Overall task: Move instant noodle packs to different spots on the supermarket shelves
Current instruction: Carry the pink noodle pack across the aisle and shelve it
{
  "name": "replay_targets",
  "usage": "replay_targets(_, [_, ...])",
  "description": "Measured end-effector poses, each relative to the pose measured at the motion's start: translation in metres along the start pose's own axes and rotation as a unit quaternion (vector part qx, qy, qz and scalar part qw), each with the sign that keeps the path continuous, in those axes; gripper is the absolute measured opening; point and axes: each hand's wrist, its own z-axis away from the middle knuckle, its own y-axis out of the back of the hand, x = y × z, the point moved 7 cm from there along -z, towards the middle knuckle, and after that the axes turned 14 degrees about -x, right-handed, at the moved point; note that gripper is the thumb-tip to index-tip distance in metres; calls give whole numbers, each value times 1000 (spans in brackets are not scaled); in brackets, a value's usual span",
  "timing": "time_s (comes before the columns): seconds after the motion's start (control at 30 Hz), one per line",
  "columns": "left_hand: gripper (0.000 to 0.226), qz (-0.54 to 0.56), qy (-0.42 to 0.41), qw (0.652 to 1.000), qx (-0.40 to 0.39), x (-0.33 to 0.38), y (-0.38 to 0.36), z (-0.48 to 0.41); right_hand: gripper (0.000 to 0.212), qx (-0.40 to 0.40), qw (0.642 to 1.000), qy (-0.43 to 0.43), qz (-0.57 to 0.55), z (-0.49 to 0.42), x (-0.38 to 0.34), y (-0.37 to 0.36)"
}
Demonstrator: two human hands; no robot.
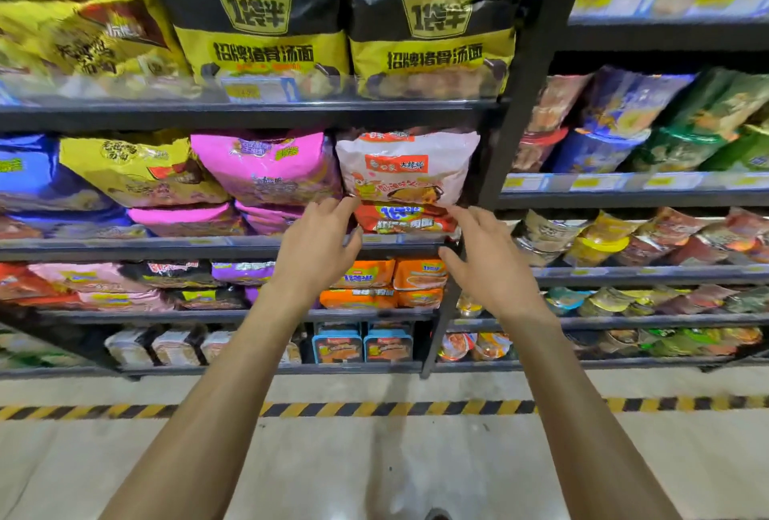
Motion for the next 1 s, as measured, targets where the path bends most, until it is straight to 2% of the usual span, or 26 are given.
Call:
replay_targets(0.1, [46,33,16,999,14,-4,-13,-17,64,-5,998,24,-50,-25,7,-7])
replay_targets(0.23, [55,114,27,992,54,-12,-39,-36,77,-8,995,2,-102,-50,19,-23])
replay_targets(0.43, [68,250,-15,954,165,-17,-60,-56,83,115,972,29,-201,-69,30,-43])
replay_targets(0.53, [78,300,-34,936,182,-21,-71,-68,84,167,958,38,-231,-79,32,-53])
replay_targets(0.63, [85,318,-48,927,194,-20,-80,-80,87,198,941,50,-272,-88,32,-60])
replay_targets(0.77, [83,325,-66,914,235,-19,-87,-94,84,258,924,74,-273,-99,34,-57])
replay_targets(1.0, [85,313,-67,907,274,-19,-85,-113,81,295,913,116,-258,-123,37,-58])
